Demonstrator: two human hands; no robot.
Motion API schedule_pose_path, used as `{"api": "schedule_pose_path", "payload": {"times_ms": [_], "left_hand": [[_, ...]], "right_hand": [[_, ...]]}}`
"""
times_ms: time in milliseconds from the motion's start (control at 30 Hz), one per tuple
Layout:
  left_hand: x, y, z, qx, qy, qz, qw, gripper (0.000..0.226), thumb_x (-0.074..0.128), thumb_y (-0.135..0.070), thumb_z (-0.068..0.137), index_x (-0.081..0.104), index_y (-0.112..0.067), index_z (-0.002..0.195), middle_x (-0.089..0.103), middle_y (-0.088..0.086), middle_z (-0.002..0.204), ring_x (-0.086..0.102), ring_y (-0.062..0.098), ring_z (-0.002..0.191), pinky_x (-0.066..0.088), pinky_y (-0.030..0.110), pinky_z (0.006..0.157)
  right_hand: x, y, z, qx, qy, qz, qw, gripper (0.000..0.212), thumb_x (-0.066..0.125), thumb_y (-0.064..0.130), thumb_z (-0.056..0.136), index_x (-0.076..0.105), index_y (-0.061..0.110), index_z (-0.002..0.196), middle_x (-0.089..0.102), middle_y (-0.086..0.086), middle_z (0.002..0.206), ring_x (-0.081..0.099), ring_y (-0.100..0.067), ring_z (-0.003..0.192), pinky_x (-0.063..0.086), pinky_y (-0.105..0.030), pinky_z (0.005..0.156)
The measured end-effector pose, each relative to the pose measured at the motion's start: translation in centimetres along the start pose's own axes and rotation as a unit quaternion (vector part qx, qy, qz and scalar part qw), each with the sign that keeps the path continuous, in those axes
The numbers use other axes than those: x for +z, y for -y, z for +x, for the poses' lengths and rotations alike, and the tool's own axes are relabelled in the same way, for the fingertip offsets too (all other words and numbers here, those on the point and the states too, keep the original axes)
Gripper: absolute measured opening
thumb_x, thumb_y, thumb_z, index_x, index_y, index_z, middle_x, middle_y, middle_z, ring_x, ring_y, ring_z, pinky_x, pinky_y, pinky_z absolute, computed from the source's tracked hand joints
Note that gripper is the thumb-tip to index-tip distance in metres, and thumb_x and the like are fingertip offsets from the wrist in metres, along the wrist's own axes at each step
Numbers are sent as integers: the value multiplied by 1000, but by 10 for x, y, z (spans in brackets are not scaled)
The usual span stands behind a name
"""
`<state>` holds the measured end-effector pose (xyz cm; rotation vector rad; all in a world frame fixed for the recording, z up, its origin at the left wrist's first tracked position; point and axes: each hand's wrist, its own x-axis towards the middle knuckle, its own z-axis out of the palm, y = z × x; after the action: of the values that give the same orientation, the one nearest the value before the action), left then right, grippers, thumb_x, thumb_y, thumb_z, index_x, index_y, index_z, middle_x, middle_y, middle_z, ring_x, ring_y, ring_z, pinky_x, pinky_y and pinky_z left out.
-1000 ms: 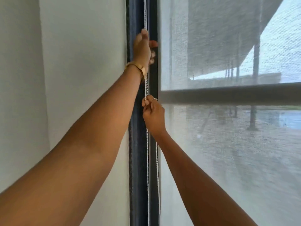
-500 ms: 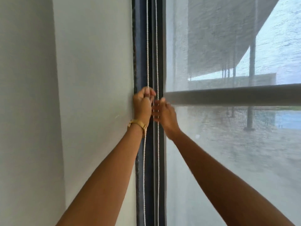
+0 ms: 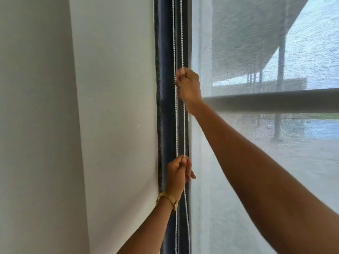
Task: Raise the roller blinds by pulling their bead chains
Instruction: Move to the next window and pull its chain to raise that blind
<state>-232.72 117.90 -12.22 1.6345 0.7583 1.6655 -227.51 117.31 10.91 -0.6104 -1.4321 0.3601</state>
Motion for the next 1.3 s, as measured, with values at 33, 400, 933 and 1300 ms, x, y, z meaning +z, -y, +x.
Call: {"api": "schedule_pose_path", "payload": {"times_ms": [33,400,933,1300], "left_hand": [[-2,-1,-1,-17,23,-3,1000,36,36,-15,100,59,-10,72,61,-8,51,66,18,58,51,23,50],[-10,-143,103,131,-6,-70,989,52,21,-38,102,58,-8,120,68,6,104,67,9,90,55,17,76],[-14,-140,126,222,-152,63,961,24,49,-8,92,74,-8,91,68,1,75,55,1,61,49,20,63],[4,-24,36,72,-99,53,991,28,47,-12,94,73,-15,83,66,-4,66,54,3,62,48,19,68]], "right_hand": [[-2,-5,-4,-14,-9,10,1000,37,26,3,91,48,20,67,43,4,60,38,-7,53,30,-19,47],[0,-45,-44,-80,-46,-6,996,25,32,3,86,45,13,68,43,1,60,41,-15,59,35,-28,55],[-8,-52,-54,72,14,90,993,56,19,49,99,56,12,119,67,-12,112,65,-24,102,54,-37,86],[6,-1,14,56,-53,112,991,25,45,13,97,62,8,115,66,0,79,52,-3,55,47,-16,56]]}}
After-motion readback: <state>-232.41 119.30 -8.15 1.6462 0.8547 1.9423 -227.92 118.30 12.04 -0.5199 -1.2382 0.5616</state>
